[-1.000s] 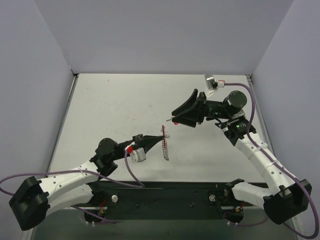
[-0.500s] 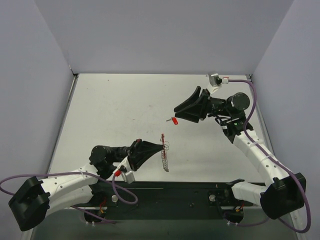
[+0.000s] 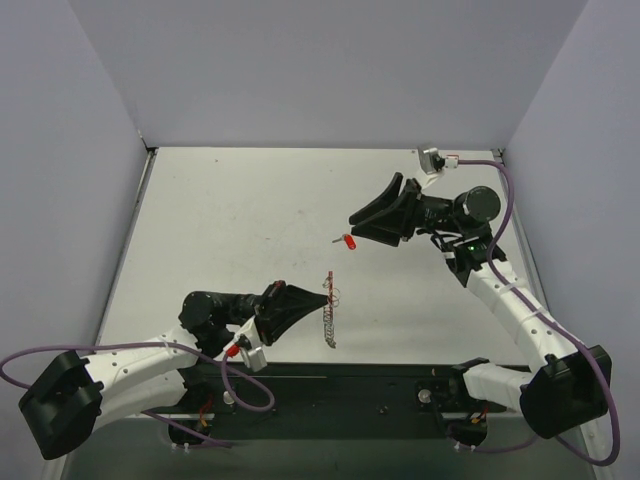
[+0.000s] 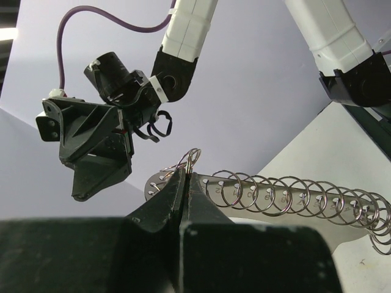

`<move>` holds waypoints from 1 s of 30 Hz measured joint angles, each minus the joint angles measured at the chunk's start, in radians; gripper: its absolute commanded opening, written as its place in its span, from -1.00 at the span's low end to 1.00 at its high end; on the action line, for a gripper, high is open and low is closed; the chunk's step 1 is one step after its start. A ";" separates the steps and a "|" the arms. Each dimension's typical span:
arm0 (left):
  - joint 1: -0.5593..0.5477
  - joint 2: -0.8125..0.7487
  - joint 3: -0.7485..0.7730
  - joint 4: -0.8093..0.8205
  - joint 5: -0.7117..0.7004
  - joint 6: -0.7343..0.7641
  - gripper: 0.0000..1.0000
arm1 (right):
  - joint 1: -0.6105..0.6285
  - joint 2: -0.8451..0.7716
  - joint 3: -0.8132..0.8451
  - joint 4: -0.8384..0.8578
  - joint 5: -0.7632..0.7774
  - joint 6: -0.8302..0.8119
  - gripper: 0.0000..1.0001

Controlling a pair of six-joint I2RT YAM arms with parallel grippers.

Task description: Put the keys on the keyring

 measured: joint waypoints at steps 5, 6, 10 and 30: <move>0.000 -0.002 0.000 -0.001 -0.014 -0.004 -1.00 | 0.000 -0.002 -0.003 -0.012 -0.001 -0.011 0.25; 0.000 -0.004 0.000 -0.003 -0.023 -0.006 -1.00 | 0.000 -0.003 -0.003 -0.023 -0.001 -0.017 0.33; 0.000 -0.019 0.001 -0.027 -0.058 -0.007 -1.00 | 0.000 -0.034 -0.020 -0.105 0.008 -0.076 0.69; -0.010 -0.085 0.001 -0.116 -0.189 0.032 -1.00 | 0.212 -0.186 -0.035 -0.603 0.148 -0.388 0.24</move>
